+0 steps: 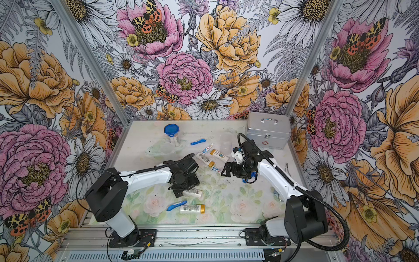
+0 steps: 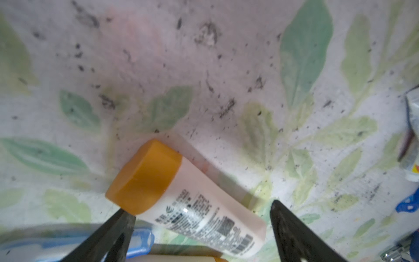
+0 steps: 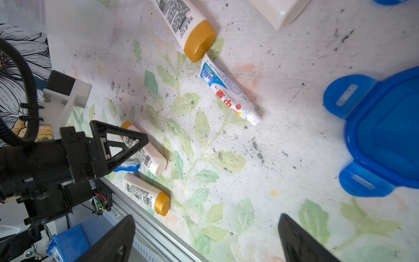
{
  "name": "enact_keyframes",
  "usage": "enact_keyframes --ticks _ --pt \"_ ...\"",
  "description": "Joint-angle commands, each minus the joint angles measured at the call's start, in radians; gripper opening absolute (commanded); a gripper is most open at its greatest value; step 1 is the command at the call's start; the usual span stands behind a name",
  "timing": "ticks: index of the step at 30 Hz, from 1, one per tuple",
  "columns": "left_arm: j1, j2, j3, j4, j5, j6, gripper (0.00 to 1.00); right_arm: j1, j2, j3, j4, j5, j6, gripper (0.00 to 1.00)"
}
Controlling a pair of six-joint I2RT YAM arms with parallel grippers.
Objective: Pack away toiletry kits
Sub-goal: Pick up the toiletry item from the center of the board.
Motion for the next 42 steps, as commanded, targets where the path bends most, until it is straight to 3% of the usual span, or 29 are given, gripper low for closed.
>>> enact_keyframes --ticks 1,6,19,24,27,34,38,42 --pt "-0.003 0.055 0.053 0.019 -0.015 0.042 0.85 -0.008 -0.023 0.013 -0.005 -0.007 -0.017 0.98" --pt "-0.013 0.168 0.135 -0.008 -0.012 0.113 0.81 -0.013 -0.032 0.004 -0.004 0.001 -0.013 0.98" --pt "-0.089 0.331 0.344 -0.309 -0.150 0.406 0.74 -0.028 -0.015 0.031 -0.002 0.014 -0.003 0.98" --pt "-0.094 0.366 0.381 -0.349 -0.172 0.459 0.63 -0.027 -0.013 0.036 -0.001 0.029 0.001 0.98" --pt "-0.094 0.380 0.394 -0.362 -0.174 0.482 0.48 -0.028 -0.016 0.036 0.000 0.036 0.001 0.98" --pt "-0.090 0.341 0.386 -0.367 -0.187 0.512 0.25 -0.029 -0.032 0.040 0.000 0.047 0.015 0.98" --pt "-0.087 0.278 0.403 -0.366 -0.226 0.541 0.21 -0.030 -0.035 0.049 -0.003 0.047 0.025 0.98" --pt "-0.080 0.140 0.467 -0.365 -0.344 0.602 0.20 -0.028 -0.032 0.062 -0.004 0.040 0.045 0.98"
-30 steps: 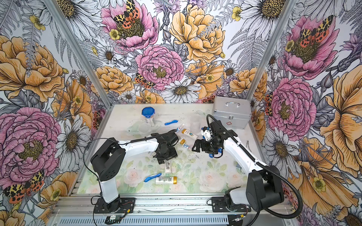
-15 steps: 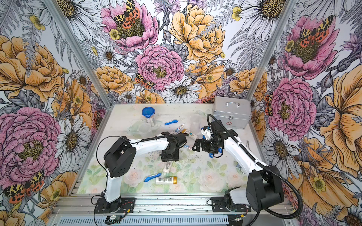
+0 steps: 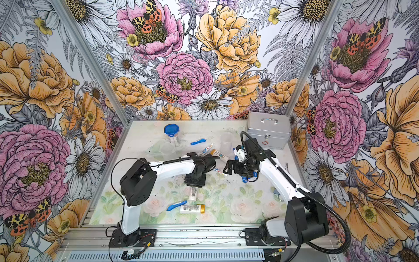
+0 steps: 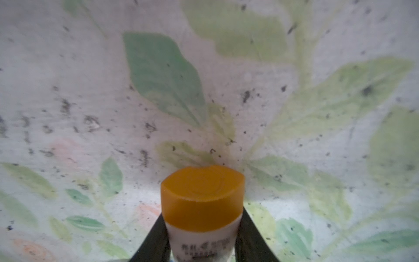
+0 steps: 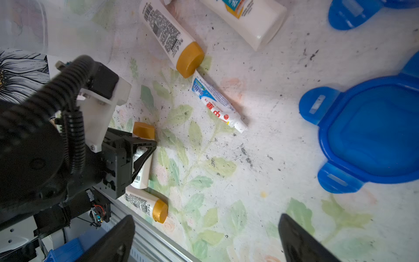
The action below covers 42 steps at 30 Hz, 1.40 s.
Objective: Pack away toiletry kits
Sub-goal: Pick up the toiletry item from the center of the board, then place the toiletry item into the container.
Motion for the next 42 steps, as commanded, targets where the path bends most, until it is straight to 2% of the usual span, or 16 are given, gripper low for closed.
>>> enact_keyframes --ticks 1,8,12,17,21,26,32,42 --pt "0.026 -0.196 0.072 -0.023 -0.142 0.069 0.20 -0.001 -0.016 0.041 0.003 0.004 0.028 0.98" --pt "0.212 -0.408 0.133 0.024 -0.337 0.118 0.16 0.042 0.019 0.123 0.002 -0.036 0.035 0.98" --pt "0.344 -0.480 0.072 0.187 -0.383 0.162 0.16 0.112 0.088 0.192 0.002 -0.017 0.037 0.98" --pt "0.430 -0.495 -0.026 0.445 -0.376 0.251 0.14 0.188 0.185 0.277 0.002 0.022 0.046 0.98" --pt "0.457 -0.471 -0.094 0.615 -0.354 0.301 0.14 0.209 0.262 0.338 0.000 0.043 0.040 0.97" --pt "0.471 -0.435 -0.126 0.722 -0.348 0.322 0.14 0.216 0.342 0.418 -0.005 0.048 0.030 0.97" --pt "0.464 -0.389 -0.134 0.742 -0.369 0.360 0.14 0.224 0.366 0.432 -0.015 0.053 0.025 0.97" --pt "0.441 -0.403 -0.217 0.769 -0.408 0.357 0.14 0.234 0.397 0.463 -0.023 0.057 0.022 0.97"
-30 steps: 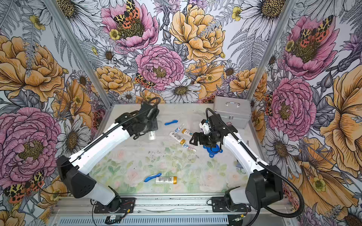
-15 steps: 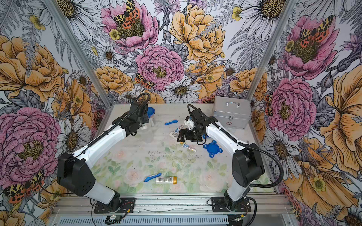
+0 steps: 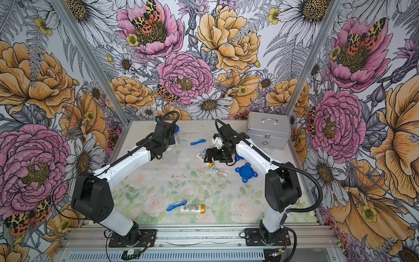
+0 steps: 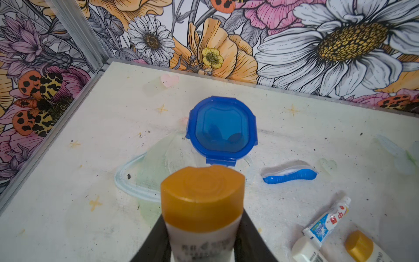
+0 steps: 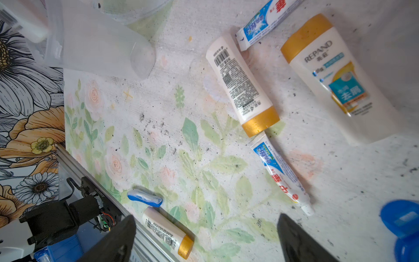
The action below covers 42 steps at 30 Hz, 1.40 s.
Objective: Pack away toiletry kits
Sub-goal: Place the toiletry item into the container.
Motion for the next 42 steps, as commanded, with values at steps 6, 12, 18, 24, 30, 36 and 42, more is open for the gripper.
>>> enact_keyframes --ticks 6,12,18,24,30,36,42 --pt "-0.019 -0.008 -0.059 0.075 -0.040 0.014 0.15 0.028 0.040 0.064 -0.008 0.035 -0.016 0.96" --pt "-0.013 -0.014 -0.114 0.100 -0.014 -0.018 0.24 0.037 0.101 0.076 -0.007 0.092 -0.044 0.96" --pt "0.003 -0.016 -0.126 0.105 0.017 -0.020 0.30 0.044 0.192 0.139 -0.005 0.138 -0.077 0.94" --pt "0.013 -0.033 -0.149 0.105 0.059 -0.039 0.41 0.044 0.287 0.193 -0.005 0.170 -0.111 0.91" --pt "0.014 -0.041 -0.150 0.089 0.083 -0.037 0.56 0.045 0.340 0.251 -0.005 0.192 -0.128 0.89" --pt "0.016 -0.047 -0.144 0.064 0.100 -0.041 0.59 0.048 0.409 0.308 -0.005 0.204 -0.140 0.89" --pt "0.022 -0.062 -0.141 0.044 0.157 -0.045 0.59 0.063 0.489 0.405 -0.006 0.210 -0.152 0.88"
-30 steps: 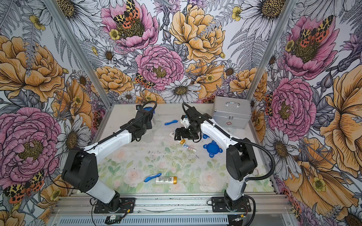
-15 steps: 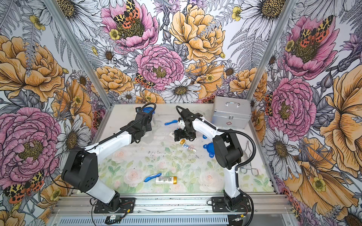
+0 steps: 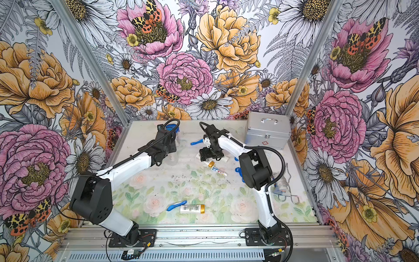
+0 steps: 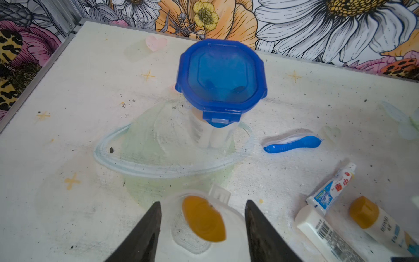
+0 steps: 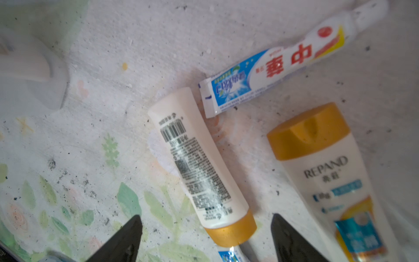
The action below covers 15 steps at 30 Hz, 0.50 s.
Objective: Pack away toiletry kits
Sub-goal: Place the toiletry item into the container.
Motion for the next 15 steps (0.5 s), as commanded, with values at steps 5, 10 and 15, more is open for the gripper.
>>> enact_keyframes --ticks 5,10,15 --pt "0.021 -0.072 -0.022 -0.027 0.091 -0.057 0.59 0.019 0.130 0.167 0.003 -0.010 -0.017 0.87" --pt "0.026 -0.133 -0.033 -0.075 0.090 -0.094 0.59 0.042 0.200 0.241 0.003 -0.055 -0.034 0.83" --pt "0.073 -0.220 -0.033 -0.126 0.140 -0.121 0.60 0.082 0.226 0.262 0.004 -0.101 -0.051 0.76"
